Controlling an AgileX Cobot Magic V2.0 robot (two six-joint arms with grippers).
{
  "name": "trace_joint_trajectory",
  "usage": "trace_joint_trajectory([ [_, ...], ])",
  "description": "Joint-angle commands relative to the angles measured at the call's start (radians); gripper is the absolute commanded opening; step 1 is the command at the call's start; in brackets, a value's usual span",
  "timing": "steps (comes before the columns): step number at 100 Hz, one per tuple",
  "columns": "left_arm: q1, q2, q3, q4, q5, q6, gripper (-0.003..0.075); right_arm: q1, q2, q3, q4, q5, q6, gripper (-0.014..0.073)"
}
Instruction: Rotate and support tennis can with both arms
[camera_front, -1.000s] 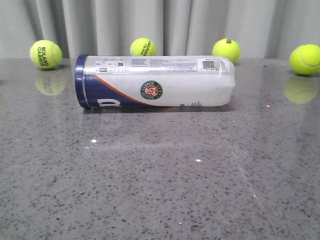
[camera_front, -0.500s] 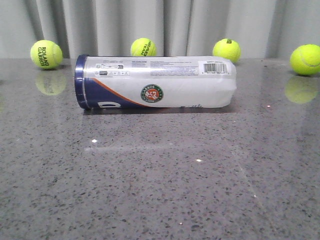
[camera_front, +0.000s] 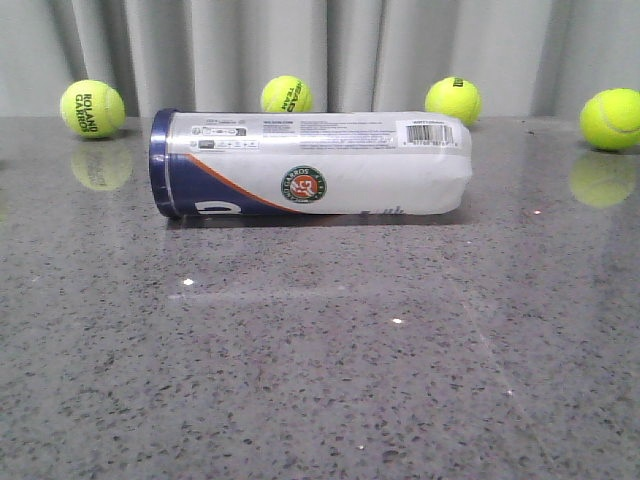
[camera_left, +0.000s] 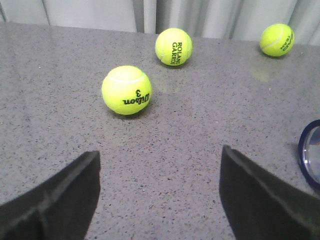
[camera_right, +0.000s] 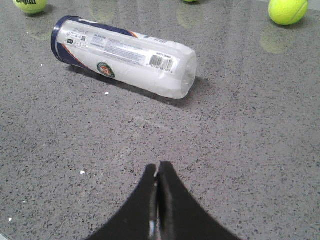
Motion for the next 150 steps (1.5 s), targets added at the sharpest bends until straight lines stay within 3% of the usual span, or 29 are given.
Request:
trace_joint_trajectory([
  [1, 0.001, 0.029, -0.042, -0.082, -0.094, -0.010, 0.0534, -0.005, 0.005, -0.025, -0.006, -0.069, -0.002, -0.0067],
  [20, 0.001, 0.085, -0.065, -0.193, -0.090, -0.003, 0.0533, -0.005, 0.005, -0.025, -0.006, -0.069, -0.002, -0.0067],
  [36, -0.027, 0.145, -0.118, -0.241, -0.008, 0.000, 0.0533, -0.005, 0.005, -0.025, -0.006, -0.069, -0.002, -0.0067],
  [61, -0.189, 0.277, -0.215, -0.358, 0.064, 0.131, 0.0533, -0.005, 0.005, -0.025, -0.006, -0.069, -0.002, -0.0067],
  [86, -0.312, 0.450, -0.316, -0.392, 0.093, 0.134, 0.0533, -0.005, 0.005, -0.025, -0.006, -0.069, -0.002, -0.0067],
  [104, -0.317, 0.559, -0.382, -0.466, 0.159, 0.145, 0.0533, -0.005, 0.005, -0.025, -0.006, -0.069, -0.002, -0.0067],
  [128, -0.314, 0.664, -0.430, -0.699, 0.235, 0.344, 0.0533, -0.005, 0.005, -0.025, -0.006, -0.069, -0.002, -0.0067],
  [150, -0.223, 0.732, -0.441, -0.892, 0.352, 0.506, 0.0533, -0.005, 0.005, -0.025, -0.006, -0.069, -0.002, -0.0067],
])
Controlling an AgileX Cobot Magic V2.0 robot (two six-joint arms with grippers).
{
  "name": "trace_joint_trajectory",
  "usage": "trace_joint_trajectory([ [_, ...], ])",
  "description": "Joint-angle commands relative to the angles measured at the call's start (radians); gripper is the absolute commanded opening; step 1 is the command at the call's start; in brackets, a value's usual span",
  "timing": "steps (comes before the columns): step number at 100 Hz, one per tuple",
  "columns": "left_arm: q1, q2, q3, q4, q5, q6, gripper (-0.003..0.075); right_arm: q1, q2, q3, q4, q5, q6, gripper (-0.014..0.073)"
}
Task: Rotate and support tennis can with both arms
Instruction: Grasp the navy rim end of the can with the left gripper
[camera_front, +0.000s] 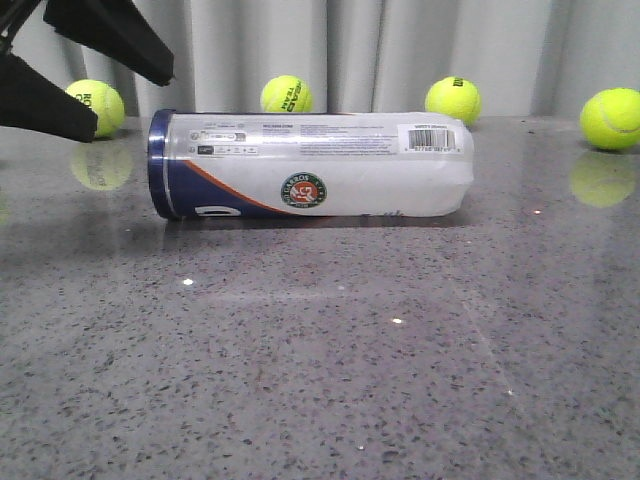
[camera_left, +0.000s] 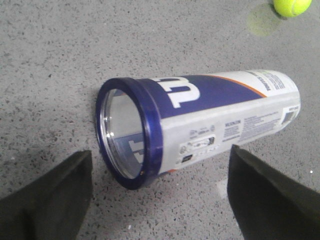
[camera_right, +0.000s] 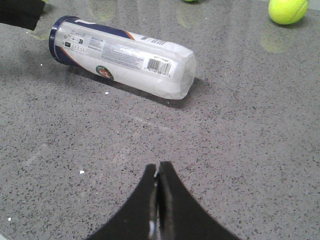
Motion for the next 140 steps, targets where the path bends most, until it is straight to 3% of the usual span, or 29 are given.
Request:
trace_joint_trajectory([
  [1, 0.047, 0.005, -0.034, -0.152, 0.062, 0.094, 0.0533, -0.005, 0.005, -0.025, -0.006, -0.071, -0.002, -0.0067],
  [29, 0.114, 0.138, -0.034, -0.446, 0.336, 0.333, 0.0533, -0.005, 0.005, -0.025, -0.006, -0.071, -0.002, -0.0067],
  [81, 0.112, 0.247, -0.083, -0.542, 0.410, 0.418, 0.0533, -0.005, 0.005, -0.025, -0.006, -0.071, -0.002, -0.0067],
  [97, 0.112, 0.300, -0.142, -0.546, 0.511, 0.418, 0.0529, -0.005, 0.005, -0.025, -0.006, -0.071, -0.002, -0.0067],
  [140, 0.112, 0.385, -0.189, -0.571, 0.612, 0.389, 0.0312, -0.005, 0.005, -0.025, -0.006, -0.071, -0.002, -0.0067],
])
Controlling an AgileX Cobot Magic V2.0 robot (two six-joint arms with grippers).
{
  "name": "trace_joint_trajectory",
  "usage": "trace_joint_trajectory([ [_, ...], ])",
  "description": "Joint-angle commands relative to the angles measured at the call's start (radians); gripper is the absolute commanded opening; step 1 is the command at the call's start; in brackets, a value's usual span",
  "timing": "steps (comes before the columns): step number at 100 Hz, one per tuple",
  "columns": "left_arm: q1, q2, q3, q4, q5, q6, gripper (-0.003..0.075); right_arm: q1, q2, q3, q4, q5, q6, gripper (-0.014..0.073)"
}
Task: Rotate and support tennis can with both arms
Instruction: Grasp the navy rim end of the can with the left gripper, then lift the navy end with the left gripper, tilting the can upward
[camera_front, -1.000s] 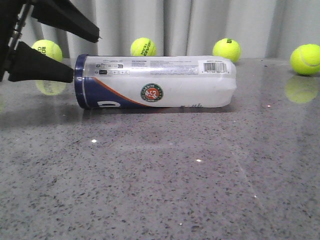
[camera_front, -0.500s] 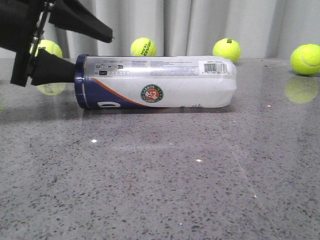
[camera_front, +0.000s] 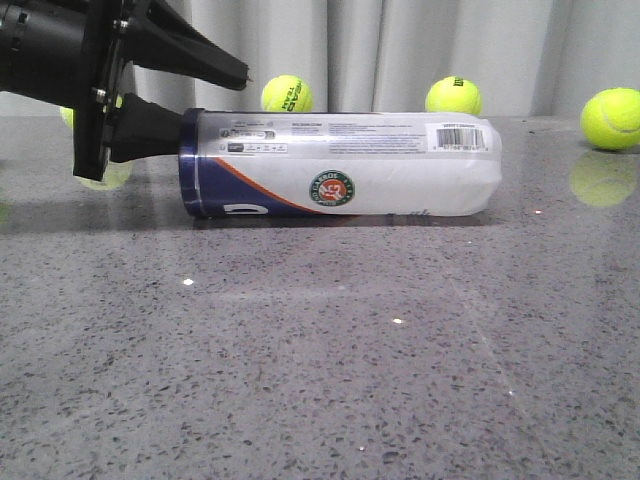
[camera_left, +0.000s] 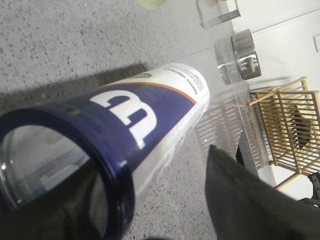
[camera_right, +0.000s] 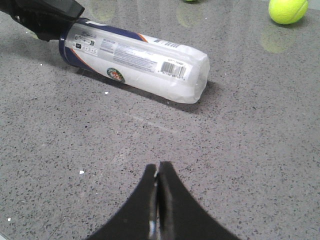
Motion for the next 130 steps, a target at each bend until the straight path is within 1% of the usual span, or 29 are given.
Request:
trace_joint_trajectory([
  [1, 0.002, -0.039, -0.030, -0.077, 0.073, -0.010, 0.0307, -0.005, 0.005, -0.025, -0.006, -0.071, -0.002, -0.0067],
  [13, 0.002, -0.039, -0.030, -0.077, 0.073, -0.010, 0.0211, -0.005, 0.005, -0.025, -0.006, -0.071, -0.002, -0.0067],
  [38, 0.002, -0.039, -0.030, -0.080, 0.073, -0.010, -0.0022, -0.005, 0.005, -0.025, -0.006, -0.071, -0.002, -0.0067],
  [47, 0.004, -0.039, -0.030, -0.101, 0.078, -0.010, -0.0020, -0.005, 0.005, -0.025, -0.006, -0.071, -0.002, -0.0067],
  [60, 0.004, -0.039, -0.035, -0.154, 0.124, -0.002, -0.0020, -0.005, 0.005, -0.025, -0.006, -0.071, -0.002, -0.0067],
  [80, 0.004, -0.077, -0.109, -0.132, 0.124, -0.011, -0.0020, -0.005, 0.005, -0.025, -0.006, -0.071, -0.002, -0.0067],
  [87, 0.004, -0.099, -0.168, -0.076, 0.124, -0.055, -0.0020, -0.005, 0.005, -0.025, -0.006, -0.071, -0.002, -0.0067],
  [94, 0.004, -0.120, -0.244, 0.009, 0.124, -0.115, -0.0020, -0.005, 0.005, -0.025, -0.006, -0.071, -0.002, -0.0067],
  [115, -0.009, -0.161, -0.542, 0.394, 0.122, -0.388, -0.0020, -0.005, 0.005, -0.025, -0.006, -0.071, -0.002, -0.0067],
  [130, -0.045, -0.182, -0.711, 0.631, 0.122, -0.527, -0.0020, -0.005, 0.005, -0.025, -0.006, -0.071, -0.002, -0.0067],
])
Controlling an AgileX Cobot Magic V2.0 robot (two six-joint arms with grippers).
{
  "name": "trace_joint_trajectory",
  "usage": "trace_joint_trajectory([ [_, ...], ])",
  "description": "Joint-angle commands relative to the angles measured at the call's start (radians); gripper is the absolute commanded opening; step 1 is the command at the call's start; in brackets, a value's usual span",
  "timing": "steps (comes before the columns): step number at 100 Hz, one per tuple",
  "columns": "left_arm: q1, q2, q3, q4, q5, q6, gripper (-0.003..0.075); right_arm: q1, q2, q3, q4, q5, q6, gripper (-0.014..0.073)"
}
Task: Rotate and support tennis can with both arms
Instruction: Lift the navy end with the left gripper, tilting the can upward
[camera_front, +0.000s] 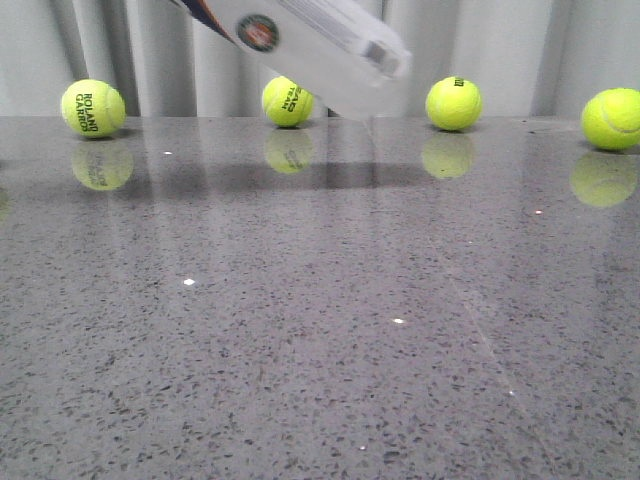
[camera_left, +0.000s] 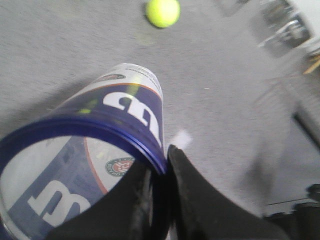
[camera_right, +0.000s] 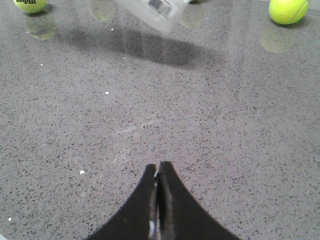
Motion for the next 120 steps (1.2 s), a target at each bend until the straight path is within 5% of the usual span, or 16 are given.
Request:
trace_joint_trajectory([
  [1, -0.028, -0.061, -0.122, 0.083, 0.063, -0.105, -0.0020, -0.005, 0.005, -0.025, -0.006, -0.071, -0.002, -0.0067],
  [31, -0.139, -0.178, -0.171, 0.457, 0.063, -0.245, -0.0020, -0.005, 0.005, -0.025, -0.006, -0.071, -0.002, -0.0067],
  [62, -0.212, -0.272, -0.102, 0.618, 0.063, -0.293, -0.0020, -0.005, 0.005, -0.025, -0.006, -0.071, -0.002, -0.0067],
  [120, -0.238, -0.249, 0.050, 0.570, 0.063, -0.294, -0.0011, -0.005, 0.005, -0.025, -0.006, -0.071, -0.002, -0.0067],
])
